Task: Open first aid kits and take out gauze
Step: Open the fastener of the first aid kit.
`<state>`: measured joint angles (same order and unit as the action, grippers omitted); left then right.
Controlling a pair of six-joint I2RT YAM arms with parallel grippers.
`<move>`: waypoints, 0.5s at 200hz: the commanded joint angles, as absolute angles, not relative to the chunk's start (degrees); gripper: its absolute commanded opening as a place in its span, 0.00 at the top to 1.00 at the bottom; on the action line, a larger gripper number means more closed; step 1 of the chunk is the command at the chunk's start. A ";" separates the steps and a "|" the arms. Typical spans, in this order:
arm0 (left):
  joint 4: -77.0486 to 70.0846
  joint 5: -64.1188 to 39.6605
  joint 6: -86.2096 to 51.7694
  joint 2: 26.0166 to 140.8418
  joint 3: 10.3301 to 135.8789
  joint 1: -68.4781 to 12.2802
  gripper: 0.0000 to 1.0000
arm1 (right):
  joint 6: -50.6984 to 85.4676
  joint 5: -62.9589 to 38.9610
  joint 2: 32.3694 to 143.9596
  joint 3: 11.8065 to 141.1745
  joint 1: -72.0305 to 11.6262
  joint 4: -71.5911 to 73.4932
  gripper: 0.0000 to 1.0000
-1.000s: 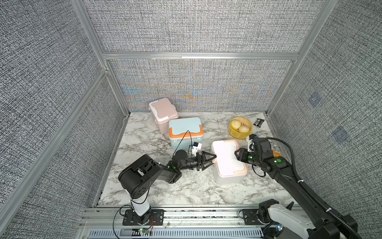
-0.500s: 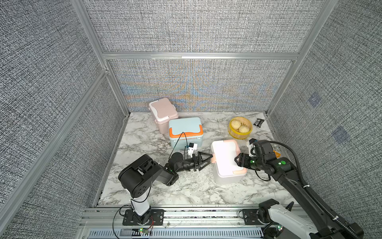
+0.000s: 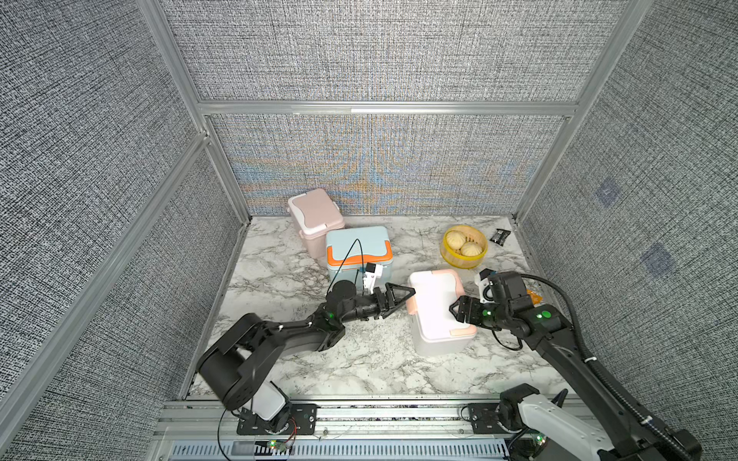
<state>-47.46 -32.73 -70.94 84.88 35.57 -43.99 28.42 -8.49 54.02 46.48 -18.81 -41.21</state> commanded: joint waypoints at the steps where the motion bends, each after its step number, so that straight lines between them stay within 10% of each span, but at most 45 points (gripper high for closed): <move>1: -17.07 -27.52 -55.57 79.65 40.44 -45.00 0.00 | 27.32 -8.96 54.73 46.32 -18.73 -41.84 0.20; 38: 12.53 -17.33 -43.27 77.17 52.17 -48.49 0.00 | 26.97 -9.27 56.46 46.10 -18.63 -41.21 0.19; 100: 21.23 -12.97 -39.17 86.74 61.99 -52.12 0.00 | 26.47 -10.81 57.32 46.05 -18.59 -41.26 0.19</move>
